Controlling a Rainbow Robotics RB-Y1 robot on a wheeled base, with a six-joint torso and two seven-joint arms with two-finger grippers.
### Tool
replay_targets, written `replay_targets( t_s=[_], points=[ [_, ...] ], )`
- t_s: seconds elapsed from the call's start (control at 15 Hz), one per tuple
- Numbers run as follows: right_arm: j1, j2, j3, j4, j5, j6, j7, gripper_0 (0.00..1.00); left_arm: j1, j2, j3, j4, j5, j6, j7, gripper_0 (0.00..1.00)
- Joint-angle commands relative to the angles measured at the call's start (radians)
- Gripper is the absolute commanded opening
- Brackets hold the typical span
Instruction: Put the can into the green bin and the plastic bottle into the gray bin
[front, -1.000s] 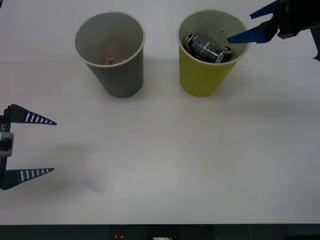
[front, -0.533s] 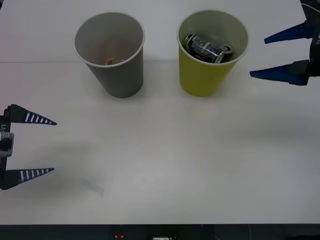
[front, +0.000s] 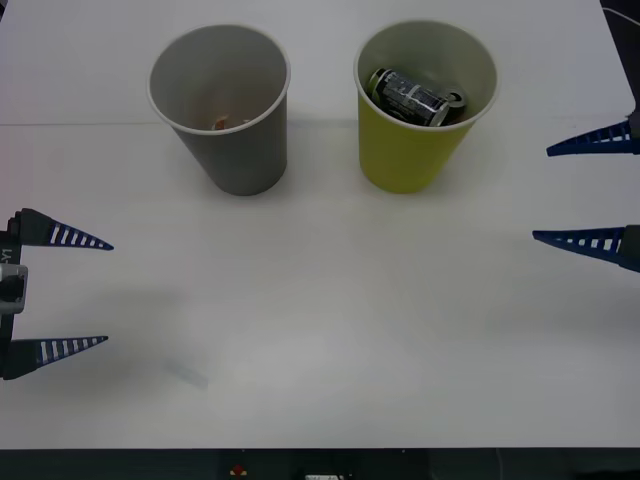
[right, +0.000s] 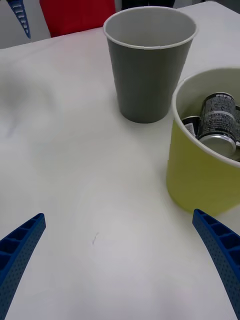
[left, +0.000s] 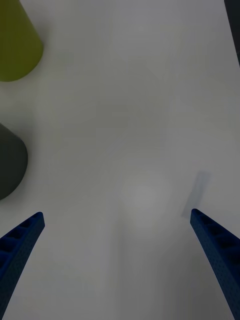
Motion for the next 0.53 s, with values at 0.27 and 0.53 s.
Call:
replay_targets(
  t_s=[0.27, 0.53],
  points=[
    [0.177, 0.000, -0.023, -0.001, -0.085, 0.007, 0.245, 1.00, 0.000, 0.000, 0.000, 0.000, 0.000, 0.000, 0.000, 1.00],
    [0.265, 0.000, -0.029, -0.001, -0.094, 0.009, 0.357, 1.00, 0.000, 0.000, 0.000, 0.000, 0.000, 0.000, 0.000, 1.00]
  ],
)
